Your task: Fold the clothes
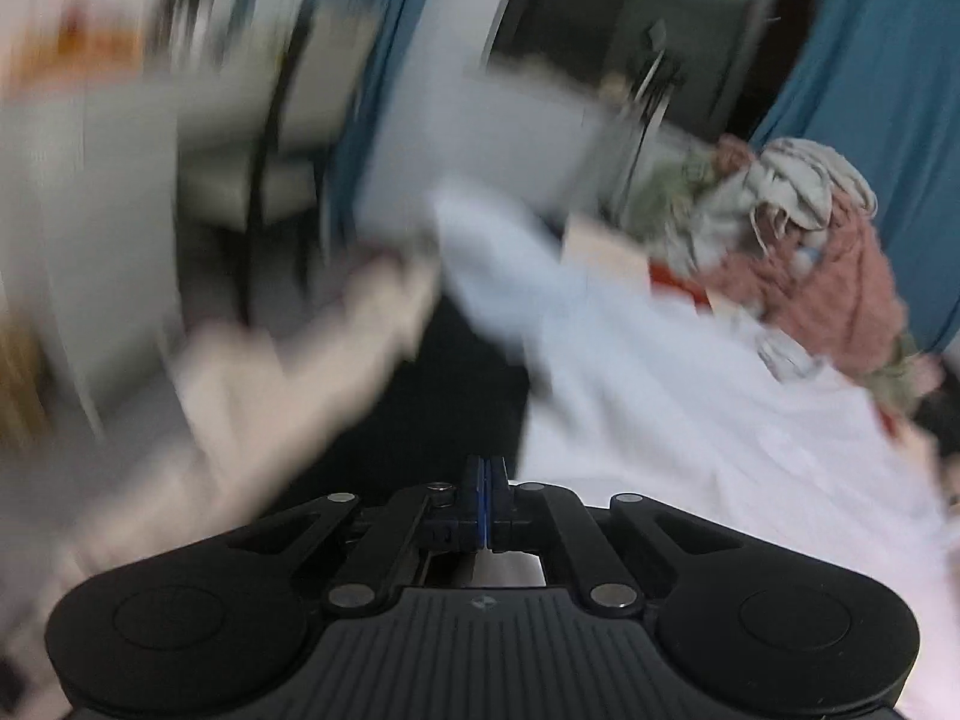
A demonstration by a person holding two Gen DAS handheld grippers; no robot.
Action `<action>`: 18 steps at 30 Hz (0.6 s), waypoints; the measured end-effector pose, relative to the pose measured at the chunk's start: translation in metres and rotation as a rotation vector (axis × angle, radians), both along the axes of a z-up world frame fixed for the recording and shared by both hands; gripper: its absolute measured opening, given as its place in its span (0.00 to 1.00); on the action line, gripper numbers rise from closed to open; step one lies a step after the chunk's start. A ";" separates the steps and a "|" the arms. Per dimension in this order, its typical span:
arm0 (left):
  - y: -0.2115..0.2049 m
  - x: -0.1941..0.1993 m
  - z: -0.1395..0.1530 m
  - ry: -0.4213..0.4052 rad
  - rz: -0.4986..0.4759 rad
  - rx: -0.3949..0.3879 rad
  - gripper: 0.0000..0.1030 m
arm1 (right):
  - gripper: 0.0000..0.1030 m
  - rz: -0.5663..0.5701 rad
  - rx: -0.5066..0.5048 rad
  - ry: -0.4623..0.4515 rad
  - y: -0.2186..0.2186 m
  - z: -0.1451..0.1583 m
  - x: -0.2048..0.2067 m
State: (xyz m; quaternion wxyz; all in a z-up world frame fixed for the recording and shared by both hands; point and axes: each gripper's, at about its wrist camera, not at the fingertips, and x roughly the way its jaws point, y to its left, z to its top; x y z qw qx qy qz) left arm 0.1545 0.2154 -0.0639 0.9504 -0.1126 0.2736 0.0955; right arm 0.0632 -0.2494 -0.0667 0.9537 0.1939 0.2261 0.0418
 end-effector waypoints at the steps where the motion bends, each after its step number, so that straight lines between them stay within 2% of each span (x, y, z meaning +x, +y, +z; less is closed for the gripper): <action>1: -0.007 0.001 0.001 -0.007 -0.004 0.062 0.00 | 0.78 0.000 -0.001 -0.001 0.000 0.000 0.000; 3: -0.022 0.003 0.003 -0.018 -0.011 0.180 0.00 | 0.78 -0.006 0.002 0.004 -0.002 0.000 0.000; 6: -0.019 0.003 -0.011 0.066 -0.029 0.130 0.05 | 0.78 -0.017 0.006 0.007 -0.004 -0.001 -0.001; 9: -0.003 -0.015 -0.018 0.118 -0.037 0.044 0.35 | 0.78 -0.022 0.012 0.009 -0.004 0.000 -0.001; 11: 0.010 -0.037 -0.020 0.142 -0.034 -0.010 0.58 | 0.78 -0.017 0.010 0.005 -0.003 0.001 -0.001; 15: 0.025 -0.089 -0.026 0.197 -0.072 -0.100 0.60 | 0.78 -0.012 0.009 -0.001 -0.003 0.004 -0.003; 18: 0.027 -0.120 -0.024 0.219 -0.104 -0.114 0.61 | 0.78 -0.009 0.014 -0.007 -0.004 0.006 -0.007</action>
